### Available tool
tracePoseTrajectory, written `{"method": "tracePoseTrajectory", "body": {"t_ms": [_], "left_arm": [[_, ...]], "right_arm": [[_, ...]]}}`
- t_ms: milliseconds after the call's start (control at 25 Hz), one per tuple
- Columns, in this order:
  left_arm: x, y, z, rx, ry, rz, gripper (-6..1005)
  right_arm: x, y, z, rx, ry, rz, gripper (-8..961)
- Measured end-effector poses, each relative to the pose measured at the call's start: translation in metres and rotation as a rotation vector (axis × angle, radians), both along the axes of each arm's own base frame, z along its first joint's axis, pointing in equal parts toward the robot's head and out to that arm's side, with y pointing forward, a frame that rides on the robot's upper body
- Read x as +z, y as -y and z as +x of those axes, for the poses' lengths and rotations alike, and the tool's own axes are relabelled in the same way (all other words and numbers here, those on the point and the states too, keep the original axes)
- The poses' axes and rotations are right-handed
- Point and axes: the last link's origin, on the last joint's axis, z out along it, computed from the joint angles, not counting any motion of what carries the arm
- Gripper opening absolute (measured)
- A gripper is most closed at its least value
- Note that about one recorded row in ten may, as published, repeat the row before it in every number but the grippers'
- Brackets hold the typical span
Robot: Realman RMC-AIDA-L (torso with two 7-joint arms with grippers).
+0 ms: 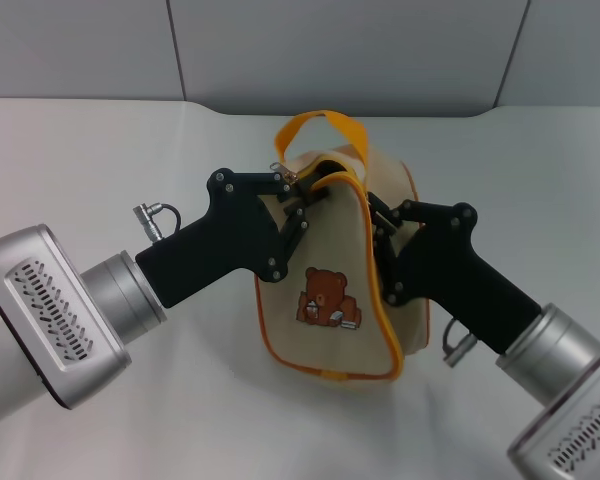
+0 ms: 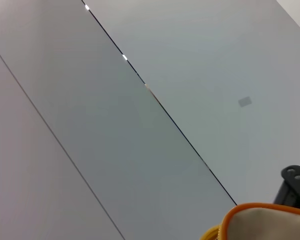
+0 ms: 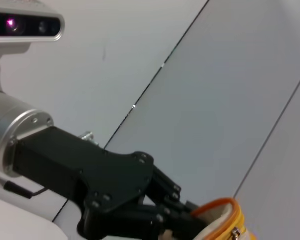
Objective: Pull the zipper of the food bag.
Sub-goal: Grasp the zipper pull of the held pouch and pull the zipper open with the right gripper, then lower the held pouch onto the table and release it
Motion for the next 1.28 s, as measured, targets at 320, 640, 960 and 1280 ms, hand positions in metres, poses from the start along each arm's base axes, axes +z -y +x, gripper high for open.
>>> {"method": "tracePoseTrajectory", "body": {"t_ms": [320,640,960,1280], "left_arm": [[0.0,0.0,0.0,0.001,0.002,0.001,59],[0.0,-0.006,0.005,-0.008,-0.004,0.0,60],[-0.006,0.0,0.003,0.09,0.078,-0.02,60],[-0.022,0.012,0.0,0.304,0.235,-0.094,59]], "right_arm": [[0.002,0.037,0.038,-0.13,-0.003,-0.005,2],[0.001,0.07,0.076,-0.268,0.06,-0.023,0],[0.022,0.085,0.072,-0.225,-0.077,0.034,1],[0.046,0.072,0.077,-0.251,-0.279,-0.091,171]]}}
